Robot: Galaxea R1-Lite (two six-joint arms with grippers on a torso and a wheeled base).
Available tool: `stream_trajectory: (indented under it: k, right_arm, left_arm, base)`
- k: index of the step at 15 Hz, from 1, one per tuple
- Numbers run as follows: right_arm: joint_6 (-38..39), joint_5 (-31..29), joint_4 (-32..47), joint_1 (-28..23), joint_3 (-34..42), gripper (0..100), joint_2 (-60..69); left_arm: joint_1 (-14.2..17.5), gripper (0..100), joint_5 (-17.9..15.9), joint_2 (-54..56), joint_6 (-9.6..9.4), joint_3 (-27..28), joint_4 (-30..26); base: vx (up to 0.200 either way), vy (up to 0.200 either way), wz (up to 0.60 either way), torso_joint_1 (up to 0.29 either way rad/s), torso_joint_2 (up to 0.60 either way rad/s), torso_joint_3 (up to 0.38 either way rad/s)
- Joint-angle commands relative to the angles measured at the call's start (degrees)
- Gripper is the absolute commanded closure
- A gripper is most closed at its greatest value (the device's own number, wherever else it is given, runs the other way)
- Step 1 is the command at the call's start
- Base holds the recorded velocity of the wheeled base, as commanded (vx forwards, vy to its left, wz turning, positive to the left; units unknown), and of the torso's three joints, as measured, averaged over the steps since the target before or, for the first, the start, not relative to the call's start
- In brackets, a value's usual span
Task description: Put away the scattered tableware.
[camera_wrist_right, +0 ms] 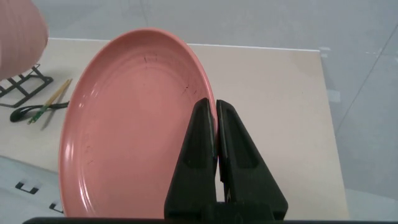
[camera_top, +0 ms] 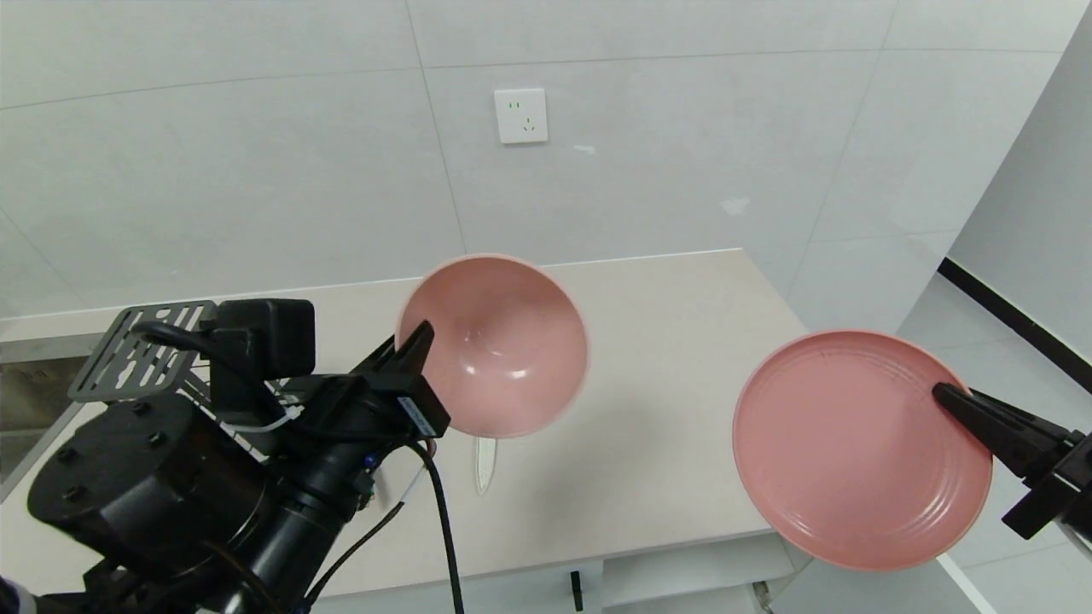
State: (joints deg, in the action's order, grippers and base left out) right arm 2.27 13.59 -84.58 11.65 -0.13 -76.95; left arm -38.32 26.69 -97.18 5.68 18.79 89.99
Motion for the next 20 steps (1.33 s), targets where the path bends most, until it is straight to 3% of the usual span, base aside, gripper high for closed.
stream_trajectory:
  k: [1, 3, 6, 7, 8, 9, 12, 14, 16, 18, 19, 20]
  right_arm:
    - [-0.1, 0.0, -0.1, 0.1, -0.7, 100, -0.7]
    - [-0.2, 0.0, -1.1, 0.1, -2.0, 100, -0.7]
    - [0.0, 0.0, -5.4, 0.1, -2.2, 100, -2.3]
    - [0.0, 0.0, -5.4, 0.1, -2.8, 100, -2.8]
    - [0.1, 0.0, -5.4, 0.1, -3.0, 100, -2.9]
    - [0.1, 0.0, -5.4, 0.1, -2.9, 100, -3.1]
    - [-0.6, 0.0, -5.4, 0.2, -2.9, 100, -3.2]
    - [-0.6, 0.1, -5.4, 0.3, -3.2, 100, -3.2]
    - [-0.7, 0.1, -5.4, 0.3, -3.1, 100, -3.1]
    - [-1.2, 0.1, -5.4, 0.3, -3.2, 100, -3.2]
    - [-1.5, 0.1, -5.4, 0.3, -3.2, 100, -3.6]
    - [-1.5, 0.1, -5.4, 0.3, -3.2, 100, -3.6]
  left_arm:
    - [0.1, 100, -1.6, -2.7, -3.04, 5.7, 0.0]
    - [0.6, 100, -4.9, -6.1, -8.93, 6.4, 0.0]
    - [1.8, 100, -5.0, -7.8, -9.46, 4.7, 0.0]
    - [4.1, 100, -5.0, -7.8, -10.6, 2.0, 0.0]
    - [6.1, 100, -4.7, -6.8, -13.33, -2.1, 0.0]
    - [7.2, 100, -4.4, -4.3, -14.29, -5.6, 0.0]
    - [7.2, 100, -4.4, 2.5, -13.94, -7.7, 0.0]
    - [6.9, 100, -4.8, 6.8, -13.94, -14.7, 0.0]
    - [5.5, 100, -4.7, 7.2, -13.85, -16.2, 0.0]
    - [4.8, 100, -4.7, 7.1, -11.75, -15.6, 0.0]
    - [4.7, 100, -4.7, 7.3, -7.61, -15.7, 0.0]
    - [4.7, 100, -4.8, 7.4, -7.35, -15.6, 0.0]
  base:
    - [0.0, 0.0, 0.0, 0.0, 0.0, 0.0]
    - [0.0, 0.0, 0.0, 0.0, 0.0, 0.0]
    - [0.0, 0.0, 0.0, 0.0, 0.0, 0.0]
    - [0.0, 0.0, 0.0, 0.0, 0.0, 0.0]
    - [0.0, 0.0, 0.0, 0.0, 0.0, 0.0]
    - [0.0, 0.0, 0.0, 0.0, 0.0, 0.0]
    - [0.0, 0.0, 0.0, 0.0, 0.0, 0.0]
    - [0.0, 0.0, 0.0, 0.0, 0.0, 0.0]
    - [0.0, 0.0, 0.0, 0.0, 0.0, 0.0]
    - [-0.1, 0.0, 0.0, 0.001, 0.0, 0.001]
    - [-0.2, 0.0, 0.0, 0.002, 0.01, 0.002]
    - [-0.2, 0.0, 0.0, 0.007, 0.0, 0.007]
